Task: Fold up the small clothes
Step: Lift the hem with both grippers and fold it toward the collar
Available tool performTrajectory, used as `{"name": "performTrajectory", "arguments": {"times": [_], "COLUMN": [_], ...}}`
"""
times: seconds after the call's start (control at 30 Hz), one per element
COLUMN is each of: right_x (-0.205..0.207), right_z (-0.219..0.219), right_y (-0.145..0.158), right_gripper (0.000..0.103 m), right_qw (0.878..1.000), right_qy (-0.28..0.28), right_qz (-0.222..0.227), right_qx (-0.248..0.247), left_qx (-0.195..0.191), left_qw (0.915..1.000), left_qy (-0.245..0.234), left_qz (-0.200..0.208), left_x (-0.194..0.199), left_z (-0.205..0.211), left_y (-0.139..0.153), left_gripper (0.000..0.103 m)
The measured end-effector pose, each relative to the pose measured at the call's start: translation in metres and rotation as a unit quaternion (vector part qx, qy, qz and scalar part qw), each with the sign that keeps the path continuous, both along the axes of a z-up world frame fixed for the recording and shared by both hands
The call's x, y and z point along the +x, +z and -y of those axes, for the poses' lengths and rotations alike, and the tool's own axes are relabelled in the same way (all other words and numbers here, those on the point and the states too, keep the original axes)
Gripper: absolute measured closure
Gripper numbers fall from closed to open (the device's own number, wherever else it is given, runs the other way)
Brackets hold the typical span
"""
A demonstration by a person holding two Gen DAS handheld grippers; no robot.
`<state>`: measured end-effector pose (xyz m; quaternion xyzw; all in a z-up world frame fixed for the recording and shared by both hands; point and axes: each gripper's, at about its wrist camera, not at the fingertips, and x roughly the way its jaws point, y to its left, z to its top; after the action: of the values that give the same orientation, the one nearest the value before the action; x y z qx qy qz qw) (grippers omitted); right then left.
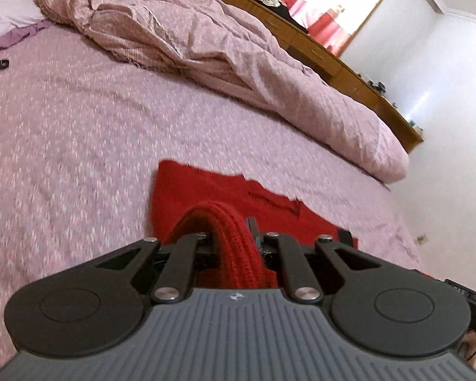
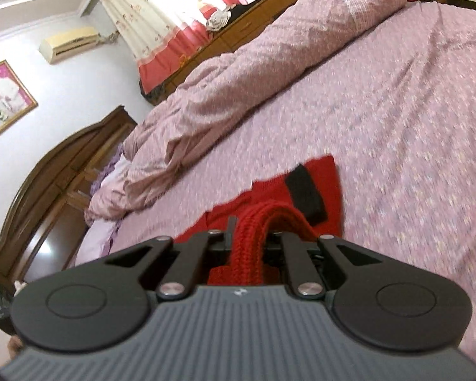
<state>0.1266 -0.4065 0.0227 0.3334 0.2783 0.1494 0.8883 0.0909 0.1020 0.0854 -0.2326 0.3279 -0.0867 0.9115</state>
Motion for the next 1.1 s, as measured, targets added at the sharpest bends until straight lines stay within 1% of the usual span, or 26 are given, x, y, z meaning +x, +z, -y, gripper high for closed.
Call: {"name": "performTrajectory", "arguments": {"times": [0.17,0.27,0.33,0.4,0.53,0.6,0.67,0.73,0.83,0.97,1.03,1.07,1.1], "right_x": [0.036,0.054,0.065,0.076,0.095,0.102,0.107,0.111,0.110,0.111,0.110,0.110,0.108], "right_z": [0.001,0.000,-0.005,-0.009,-0.019,-0.022,-0.027,-0.033,-0.041,-0.042,-0.040,-0.039,-0.039], "right_y": [-0.008,-0.016,-0.020,-0.024,-0.035,-0.043,-0.052,-0.062,-0.071,-0.070,-0.067,-0.065,-0.063], "right_gripper": [0.093,0.093,0.093,0.093,0.093,0.092,0.091,0.091,0.091,0.091,0.089,0.084,0.081], "right_qw": [1.000,1.000,1.000,1.000,0.998,0.997,0.994,0.991,0.988,0.987,0.988,0.988,0.988], "right_qy": [-0.016,-0.022,-0.021,-0.021,-0.024,-0.026,-0.030,-0.030,-0.028,-0.028,-0.030,-0.030,-0.032], "right_qz": [-0.007,-0.009,-0.005,-0.008,-0.014,-0.021,-0.033,-0.045,-0.040,-0.040,-0.044,-0.046,-0.046], "right_qx": [0.014,0.009,-0.006,-0.021,-0.061,-0.076,-0.097,-0.123,-0.148,-0.153,-0.147,-0.145,-0.143], "left_qx": [0.018,0.036,0.042,0.057,0.074,0.096,0.114,0.122,0.125,0.144,0.142,0.140,0.139], "left_qw": [0.9997,0.9991,0.9989,0.9980,0.9964,0.9941,0.9918,0.9904,0.9900,0.9880,0.9887,0.9891,0.9893], "left_qy": [0.018,0.020,0.018,0.018,0.023,0.019,0.013,0.012,0.014,0.006,0.005,0.005,0.004], "left_qz": [0.000,-0.003,-0.012,-0.019,-0.036,-0.046,-0.056,-0.064,-0.063,-0.056,-0.049,-0.046,-0.044], "left_x": [0.037,0.061,0.077,0.092,0.117,0.127,0.132,0.135,0.137,0.136,0.131,0.128,0.126], "left_z": [0.001,0.000,0.000,0.002,0.002,0.004,0.006,0.006,0.004,0.010,0.011,0.010,0.010], "left_y": [-0.001,-0.007,-0.015,-0.023,-0.045,-0.058,-0.070,-0.081,-0.087,-0.082,-0.076,-0.073,-0.070], "left_gripper": [0.090,0.090,0.090,0.090,0.090,0.090,0.090,0.090,0.089,0.089,0.087,0.082,0.074]}}
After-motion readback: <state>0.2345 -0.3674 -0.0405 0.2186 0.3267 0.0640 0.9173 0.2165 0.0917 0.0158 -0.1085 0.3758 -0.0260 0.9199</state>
